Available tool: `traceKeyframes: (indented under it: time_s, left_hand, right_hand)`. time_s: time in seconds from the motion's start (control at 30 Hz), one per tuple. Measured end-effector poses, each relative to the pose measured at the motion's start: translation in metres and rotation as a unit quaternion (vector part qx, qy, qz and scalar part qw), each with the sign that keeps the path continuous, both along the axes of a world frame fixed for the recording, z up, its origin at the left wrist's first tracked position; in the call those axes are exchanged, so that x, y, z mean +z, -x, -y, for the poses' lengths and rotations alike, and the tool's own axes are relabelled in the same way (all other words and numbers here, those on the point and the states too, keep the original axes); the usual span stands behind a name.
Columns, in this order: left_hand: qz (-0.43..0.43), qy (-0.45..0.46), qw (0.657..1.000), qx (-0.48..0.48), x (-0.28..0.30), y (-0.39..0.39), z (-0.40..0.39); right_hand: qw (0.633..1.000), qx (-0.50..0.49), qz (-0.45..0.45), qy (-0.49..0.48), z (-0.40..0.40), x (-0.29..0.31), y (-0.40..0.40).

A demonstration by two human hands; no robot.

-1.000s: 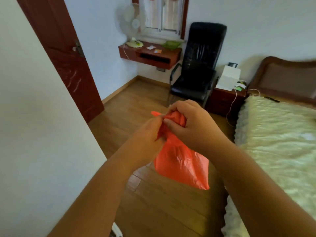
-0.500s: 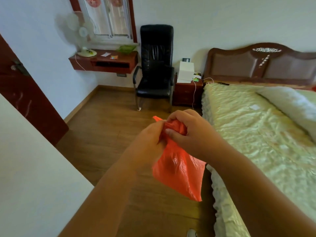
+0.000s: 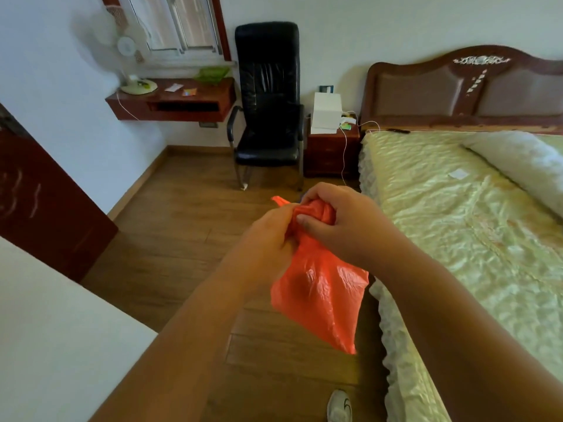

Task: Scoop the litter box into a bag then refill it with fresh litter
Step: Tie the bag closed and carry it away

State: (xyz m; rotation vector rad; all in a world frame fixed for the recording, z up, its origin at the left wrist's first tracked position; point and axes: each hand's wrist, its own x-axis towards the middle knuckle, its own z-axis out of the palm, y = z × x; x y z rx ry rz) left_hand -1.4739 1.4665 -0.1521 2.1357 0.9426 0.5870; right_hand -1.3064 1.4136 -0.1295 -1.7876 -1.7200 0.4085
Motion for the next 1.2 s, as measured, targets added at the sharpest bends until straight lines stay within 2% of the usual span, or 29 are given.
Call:
traceKeyframes:
  time_s: [0.53,0.9,1.2]
  left_hand:
    - [0.009,0.028,1.0,0.0,-0.002,-0.129,-0.092]
    - [0.009,0.039,0.996,-0.075,-0.018,-0.18,-0.196]
    - [-0.003,0.019,0.992,-0.122,-0.025,-0.189,-0.325]
  right_hand:
    - [1.0,0.016,0.013,0.012,-0.096,0.001,-0.128]
    - [0.997,-0.08,-0.01,0.019,-0.169,-0.013,-0.169]
    - [0.988,-0.15,-0.006,0.022,-0.276,-0.017,-0.165]
